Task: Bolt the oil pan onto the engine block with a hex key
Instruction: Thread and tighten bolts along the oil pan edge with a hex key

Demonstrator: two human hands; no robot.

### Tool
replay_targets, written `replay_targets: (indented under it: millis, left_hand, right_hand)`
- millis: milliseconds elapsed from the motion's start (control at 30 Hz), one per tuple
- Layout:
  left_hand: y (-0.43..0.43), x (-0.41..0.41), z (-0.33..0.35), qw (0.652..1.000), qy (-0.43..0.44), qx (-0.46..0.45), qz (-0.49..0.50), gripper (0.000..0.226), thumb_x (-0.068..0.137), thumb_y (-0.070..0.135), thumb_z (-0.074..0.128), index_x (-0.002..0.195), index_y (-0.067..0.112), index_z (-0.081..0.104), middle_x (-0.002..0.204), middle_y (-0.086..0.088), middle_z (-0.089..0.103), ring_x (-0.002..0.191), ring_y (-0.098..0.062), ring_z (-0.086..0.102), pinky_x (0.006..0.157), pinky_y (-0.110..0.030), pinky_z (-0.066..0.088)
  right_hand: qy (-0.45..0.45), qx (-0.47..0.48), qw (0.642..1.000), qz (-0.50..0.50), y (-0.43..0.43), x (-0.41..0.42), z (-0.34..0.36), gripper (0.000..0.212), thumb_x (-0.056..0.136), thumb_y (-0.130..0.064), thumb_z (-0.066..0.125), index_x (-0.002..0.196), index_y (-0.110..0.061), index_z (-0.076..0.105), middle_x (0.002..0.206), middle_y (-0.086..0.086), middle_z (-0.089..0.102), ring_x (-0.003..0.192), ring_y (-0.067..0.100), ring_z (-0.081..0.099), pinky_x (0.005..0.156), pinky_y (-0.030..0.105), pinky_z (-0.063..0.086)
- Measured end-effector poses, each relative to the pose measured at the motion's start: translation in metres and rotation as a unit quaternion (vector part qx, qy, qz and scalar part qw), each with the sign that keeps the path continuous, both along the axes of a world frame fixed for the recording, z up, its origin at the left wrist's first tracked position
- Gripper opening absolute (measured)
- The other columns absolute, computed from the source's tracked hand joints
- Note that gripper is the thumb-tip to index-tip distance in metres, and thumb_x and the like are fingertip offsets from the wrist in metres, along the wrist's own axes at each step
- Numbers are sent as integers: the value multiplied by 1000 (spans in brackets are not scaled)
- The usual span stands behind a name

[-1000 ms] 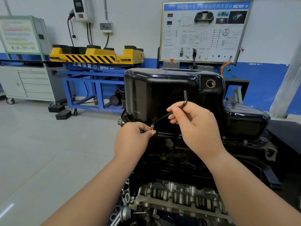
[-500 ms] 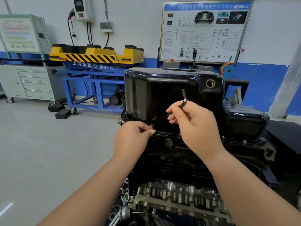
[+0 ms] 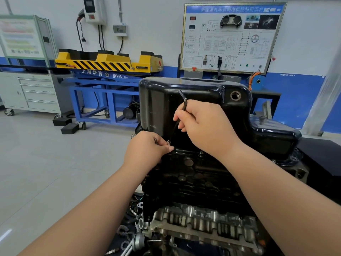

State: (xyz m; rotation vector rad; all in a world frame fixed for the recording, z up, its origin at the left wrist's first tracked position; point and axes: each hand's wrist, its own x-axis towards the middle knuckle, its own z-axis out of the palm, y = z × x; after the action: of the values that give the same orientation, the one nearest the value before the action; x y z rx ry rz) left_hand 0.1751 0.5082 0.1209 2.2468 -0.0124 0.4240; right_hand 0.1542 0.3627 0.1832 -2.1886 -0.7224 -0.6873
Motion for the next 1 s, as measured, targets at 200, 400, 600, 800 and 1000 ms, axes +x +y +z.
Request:
replay_targets:
  millis: [200, 400, 600, 800, 1000]
  left_hand:
    - [1, 0, 10, 999, 36, -5, -28, 21, 76, 32, 75, 59, 32, 63, 70, 1, 69, 65, -16, 66, 51, -21, 50]
    - [5, 1, 14, 997, 58, -20, -46, 18, 78, 28, 74, 62, 30, 67, 65, 9, 65, 53, -3, 56, 41, -14, 38]
    - [3, 1, 15, 997, -6, 49, -53, 19, 77, 28, 74, 63, 37, 65, 81, 9, 70, 78, -8, 64, 74, -29, 54]
    - [1, 1, 10, 998, -31, 35, -37, 22, 77, 28, 74, 60, 36, 63, 74, 11, 67, 69, -7, 62, 59, -21, 51]
    - [-1, -1, -4, 997, -56, -41, -26, 18, 75, 28, 75, 64, 37, 66, 72, 13, 68, 71, -6, 64, 64, -23, 53]
  right_hand:
    - [-8, -27, 1000, -3, -1, 1, 4, 23, 96, -16, 48, 85, -12, 67, 70, -3, 64, 69, 10, 61, 73, 30, 50]
    - [-3, -29, 1000, -7, -3, 3, 3, 23, 96, -17, 48, 84, -14, 67, 70, -5, 64, 70, 8, 61, 73, 27, 48]
    - [-11, -13, 1000, -12, -5, 3, 2, 23, 96, -17, 49, 83, -13, 67, 68, -6, 62, 69, 9, 59, 72, 34, 52]
    - [-5, 4, 1000, -3, -5, 4, 0, 22, 96, -17, 49, 83, -12, 67, 67, -5, 61, 68, 11, 60, 71, 38, 53]
    - [-5, 25, 1000, 1, -6, 4, -5, 22, 96, -18, 49, 82, -16, 65, 67, -3, 62, 66, 10, 60, 66, 31, 52]
